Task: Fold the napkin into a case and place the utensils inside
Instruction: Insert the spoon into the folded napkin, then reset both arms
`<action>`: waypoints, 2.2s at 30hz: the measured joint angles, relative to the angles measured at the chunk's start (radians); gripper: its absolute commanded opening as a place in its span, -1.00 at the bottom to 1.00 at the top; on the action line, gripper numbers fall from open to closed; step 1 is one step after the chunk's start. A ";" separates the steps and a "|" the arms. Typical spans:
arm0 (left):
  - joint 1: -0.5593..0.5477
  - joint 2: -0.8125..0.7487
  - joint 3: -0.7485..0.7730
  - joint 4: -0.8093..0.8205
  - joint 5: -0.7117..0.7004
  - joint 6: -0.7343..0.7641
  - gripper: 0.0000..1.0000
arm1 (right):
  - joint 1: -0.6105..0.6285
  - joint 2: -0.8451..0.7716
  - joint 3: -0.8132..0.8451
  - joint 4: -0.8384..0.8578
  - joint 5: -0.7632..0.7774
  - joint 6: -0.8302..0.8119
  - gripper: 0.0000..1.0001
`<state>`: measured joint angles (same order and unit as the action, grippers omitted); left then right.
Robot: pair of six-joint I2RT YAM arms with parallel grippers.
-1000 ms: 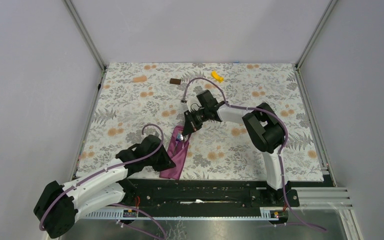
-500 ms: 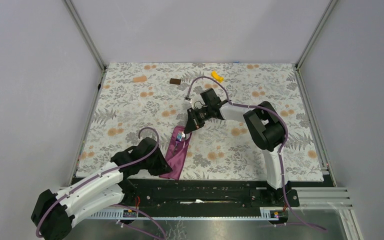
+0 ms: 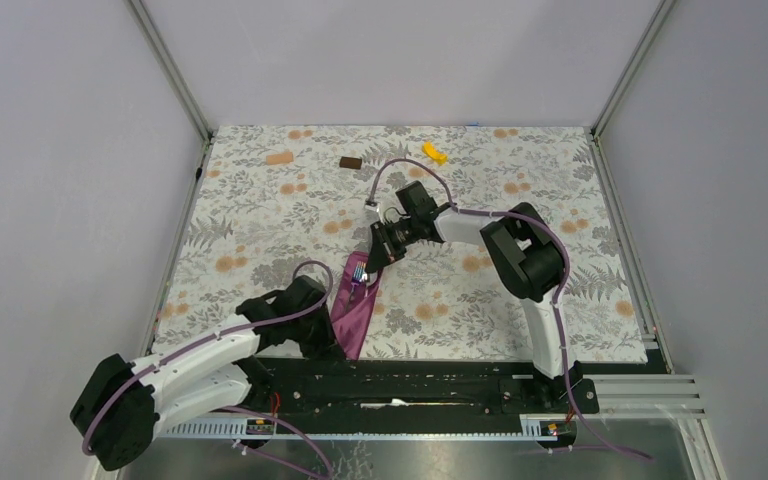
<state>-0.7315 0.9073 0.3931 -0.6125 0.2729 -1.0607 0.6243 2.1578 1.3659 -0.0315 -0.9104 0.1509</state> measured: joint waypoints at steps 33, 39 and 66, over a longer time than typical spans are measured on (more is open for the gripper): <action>-0.001 0.003 -0.024 0.093 0.010 0.026 -0.46 | 0.037 -0.148 -0.124 0.019 0.241 0.162 0.11; -0.001 -0.154 -0.018 0.074 0.008 0.033 -0.22 | 0.029 -0.252 -0.138 -0.037 0.369 0.210 0.08; -0.001 -0.379 0.162 0.040 -0.235 0.059 0.05 | 0.010 0.005 -0.016 0.116 0.396 0.380 -0.60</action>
<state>-0.7322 0.5285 0.5552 -0.5724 0.0376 -1.0019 0.6346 2.1632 1.3499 0.0849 -0.5140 0.5312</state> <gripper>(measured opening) 0.499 0.106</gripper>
